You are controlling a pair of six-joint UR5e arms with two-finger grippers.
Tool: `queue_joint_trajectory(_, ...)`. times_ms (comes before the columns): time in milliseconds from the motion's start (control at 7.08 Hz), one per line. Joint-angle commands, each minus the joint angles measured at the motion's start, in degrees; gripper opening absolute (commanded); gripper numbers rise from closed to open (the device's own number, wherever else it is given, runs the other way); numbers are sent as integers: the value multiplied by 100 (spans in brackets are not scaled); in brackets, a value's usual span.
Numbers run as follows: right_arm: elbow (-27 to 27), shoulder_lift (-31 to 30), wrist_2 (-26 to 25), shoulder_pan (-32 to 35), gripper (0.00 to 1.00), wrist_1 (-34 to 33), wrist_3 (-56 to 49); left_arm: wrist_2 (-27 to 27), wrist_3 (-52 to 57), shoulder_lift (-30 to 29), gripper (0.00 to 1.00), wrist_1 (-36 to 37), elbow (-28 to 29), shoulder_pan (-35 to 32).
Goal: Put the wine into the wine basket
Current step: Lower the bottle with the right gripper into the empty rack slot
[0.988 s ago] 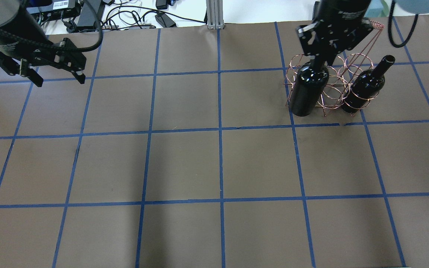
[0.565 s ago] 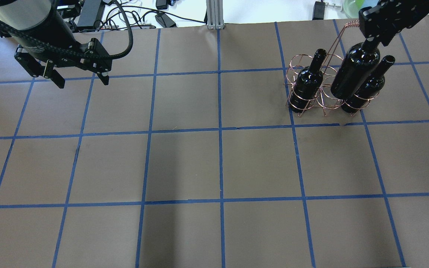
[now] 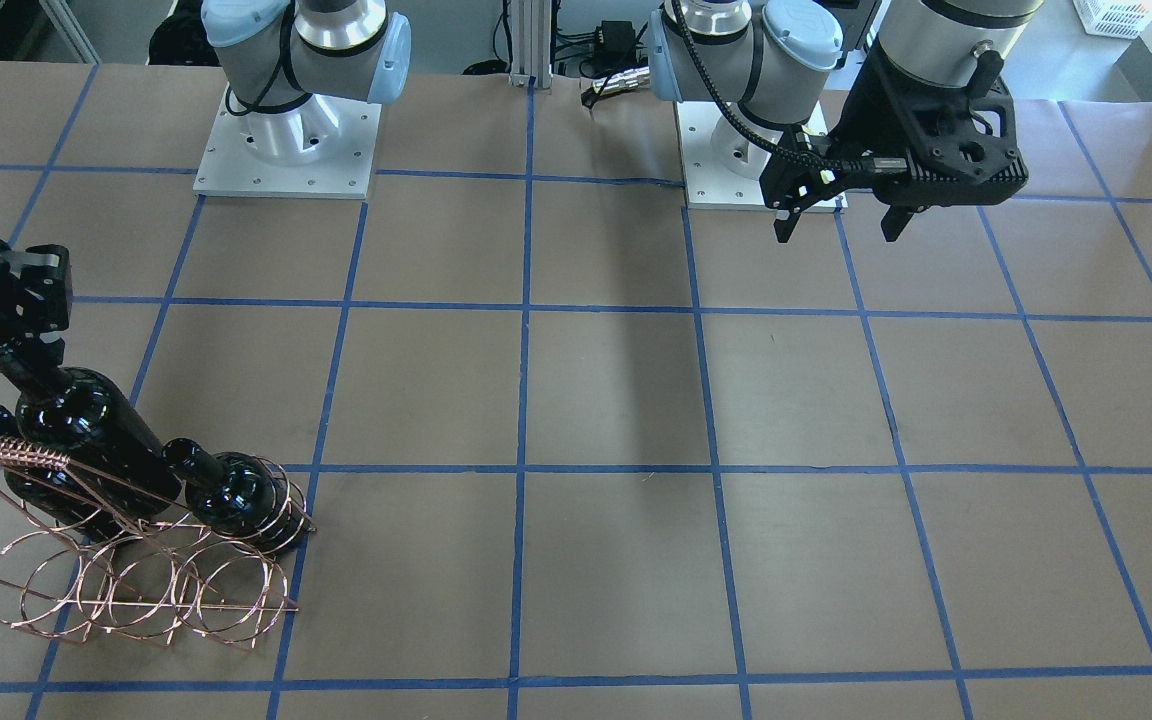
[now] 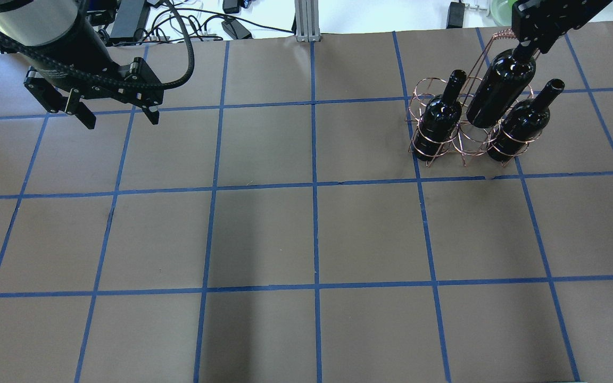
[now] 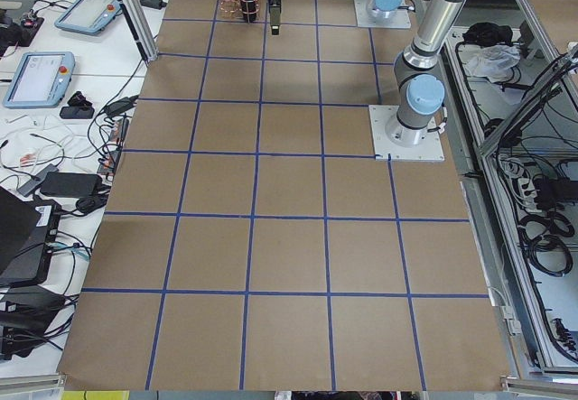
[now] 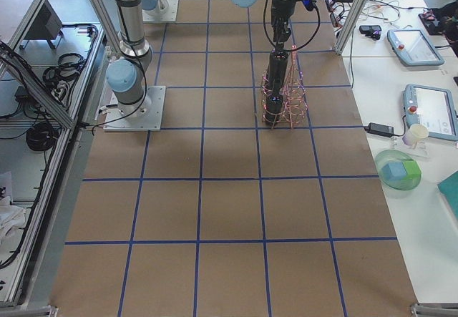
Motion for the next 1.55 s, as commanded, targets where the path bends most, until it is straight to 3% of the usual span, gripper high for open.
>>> queue_joint_trajectory(0, 146, 63, -65, -10, 2, -136, -238, 3, 3, 7, 100, -10, -8, 2)
queue_joint_trajectory(988, 814, 424, 5, -10, 4, -1244, -634, 29, 73, 7, 100, -10, -8, 2)
queue_joint_trajectory(1129, 867, 433, 5, -11, 12, -1253, -625, 20, 73, 7, 100, -10, -8, 2)
queue_joint_trajectory(1412, 876, 354, -4, -19, 85, -1235, -643, -15, 56, 24, 100, -27, -17, 45)
